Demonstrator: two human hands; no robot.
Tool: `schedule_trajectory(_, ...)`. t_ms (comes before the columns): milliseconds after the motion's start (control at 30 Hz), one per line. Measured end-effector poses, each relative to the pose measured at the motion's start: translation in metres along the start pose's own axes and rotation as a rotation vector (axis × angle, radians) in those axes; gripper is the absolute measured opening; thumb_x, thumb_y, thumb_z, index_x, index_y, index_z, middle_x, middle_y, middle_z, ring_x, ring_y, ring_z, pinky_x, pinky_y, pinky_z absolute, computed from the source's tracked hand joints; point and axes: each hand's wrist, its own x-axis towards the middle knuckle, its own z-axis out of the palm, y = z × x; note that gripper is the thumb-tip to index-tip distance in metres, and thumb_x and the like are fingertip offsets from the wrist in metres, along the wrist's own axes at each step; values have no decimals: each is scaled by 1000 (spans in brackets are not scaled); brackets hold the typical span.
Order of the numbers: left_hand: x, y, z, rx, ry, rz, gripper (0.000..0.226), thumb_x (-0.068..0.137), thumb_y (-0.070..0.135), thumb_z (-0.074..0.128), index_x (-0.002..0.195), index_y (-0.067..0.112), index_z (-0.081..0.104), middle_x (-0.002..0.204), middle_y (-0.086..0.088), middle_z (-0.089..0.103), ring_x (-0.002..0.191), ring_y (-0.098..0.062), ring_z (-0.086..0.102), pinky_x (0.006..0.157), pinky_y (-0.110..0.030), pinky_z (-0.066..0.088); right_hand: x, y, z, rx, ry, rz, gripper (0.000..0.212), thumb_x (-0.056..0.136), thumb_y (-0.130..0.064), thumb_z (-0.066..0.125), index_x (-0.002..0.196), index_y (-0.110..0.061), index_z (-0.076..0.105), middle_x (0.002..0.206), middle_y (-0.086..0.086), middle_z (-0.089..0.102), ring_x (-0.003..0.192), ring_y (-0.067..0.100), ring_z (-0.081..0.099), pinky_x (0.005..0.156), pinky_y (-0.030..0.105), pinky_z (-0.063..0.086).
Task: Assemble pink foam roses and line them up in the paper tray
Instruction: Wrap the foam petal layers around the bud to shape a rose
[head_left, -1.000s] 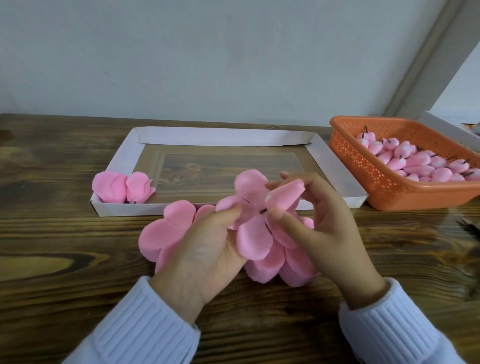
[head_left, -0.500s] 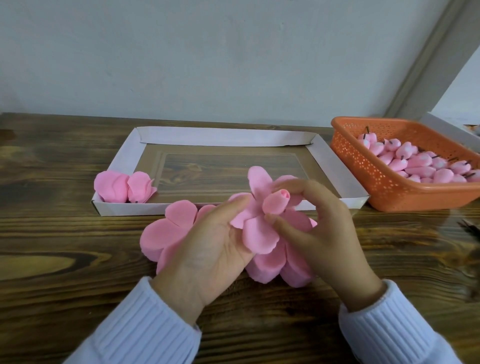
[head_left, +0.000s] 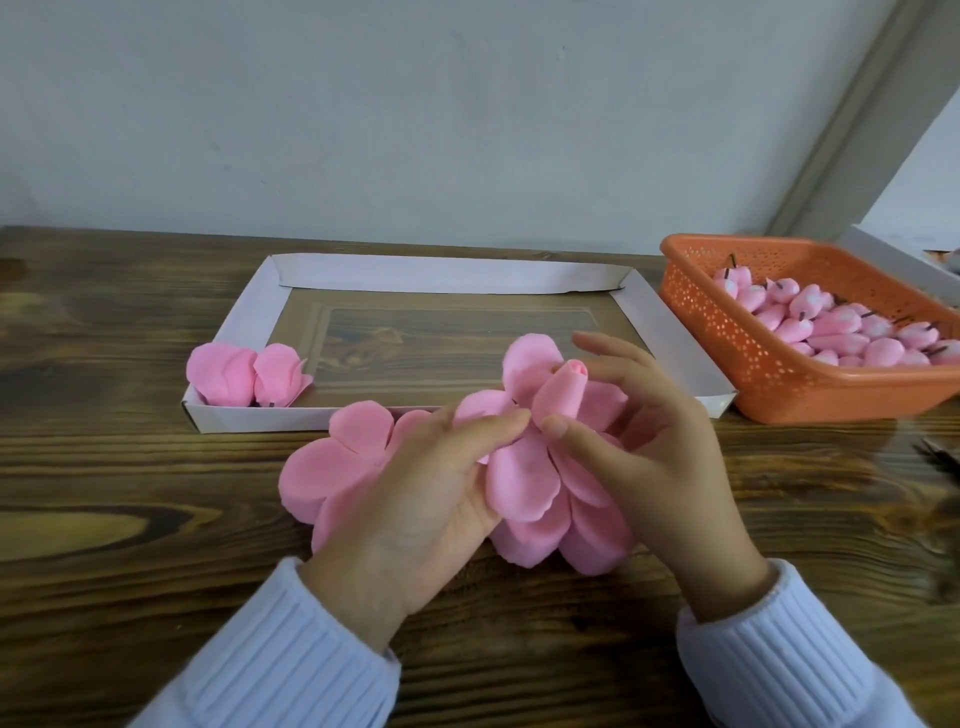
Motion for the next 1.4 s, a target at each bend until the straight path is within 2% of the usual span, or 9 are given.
schedule_trajectory(133, 1, -1, -3, 157, 68, -9, 44, 82, 10, 68, 122, -5, 59, 110, -19, 68, 108, -27, 66, 90, -36, 53, 0, 0, 1, -36, -4, -2, 34, 77, -13, 80, 107, -21, 69, 114, -11, 67, 111, 9, 61, 88, 27, 50)
schedule_trajectory(333, 0, -8, -6, 348, 161, -9, 55, 74, 23, 73, 124, 5, 59, 113, -14, 71, 109, -28, 67, 101, -51, 48, -2, -4, 4, -54, -16, -68, 46, 75, -22, 76, 116, -34, 58, 107, -32, 63, 102, -4, 62, 80, 11, 48)
schedule_trajectory(433, 0, -8, -6, 375, 173, -12, 55, 74, 27, 75, 123, 5, 60, 113, -13, 71, 108, -26, 67, 101, -50, 48, -2, -6, 6, -54, -70, -87, 48, 77, -27, 76, 118, -38, 53, 107, -27, 65, 99, 0, 64, 78, 15, 51)
schedule_trajectory(567, 2, -7, -7, 349, 218, -2, 55, 74, 28, 78, 118, 0, 62, 110, -19, 71, 106, -31, 68, 100, -51, 49, -3, -6, 6, -25, -120, -70, 56, 75, -16, 74, 120, -39, 51, 103, -28, 65, 89, -2, 65, 71, 10, 49)
schedule_trajectory(667, 2, -8, -7, 311, 233, 14, 52, 72, 29, 75, 113, -2, 64, 104, -20, 72, 102, -30, 69, 93, -43, 53, -4, -5, 4, 7, -106, -67, 54, 79, -14, 70, 125, -35, 49, 106, -22, 67, 93, 2, 66, 75, 14, 50)
schedule_trajectory(767, 1, -8, -5, 299, 199, 26, 50, 73, 29, 68, 114, 0, 65, 103, -17, 73, 100, -26, 70, 86, -35, 55, -3, -2, 3, 19, -40, -32, 38, 85, -11, 70, 117, -27, 56, 99, -17, 71, 90, 4, 68, 73, 14, 50)
schedule_trajectory(1000, -2, -5, -2, 295, 123, -55, 38, 89, 14, 58, 120, -8, 58, 121, -32, 60, 105, -30, 62, 100, -48, 45, -2, 2, 3, -69, 92, 35, 35, 81, -6, 73, 94, -35, 58, 68, -26, 67, 62, -6, 61, 56, 6, 42)
schedule_trajectory(1200, -2, -6, -2, 423, 179, 53, 43, 73, 36, 66, 102, 5, 67, 90, -7, 74, 87, -16, 70, 77, -29, 55, -2, 3, 0, -11, 115, 77, 18, 85, -5, 66, 86, -22, 60, 74, -15, 72, 67, 1, 66, 57, 14, 50)
schedule_trajectory(1400, -1, -9, -4, 477, 258, 140, 50, 61, 45, 71, 97, 10, 71, 93, -12, 75, 90, -25, 73, 82, -39, 58, -2, 1, 0, 15, 84, -4, 20, 82, -2, 72, 84, -20, 64, 77, -7, 72, 71, 6, 68, 63, 15, 50)
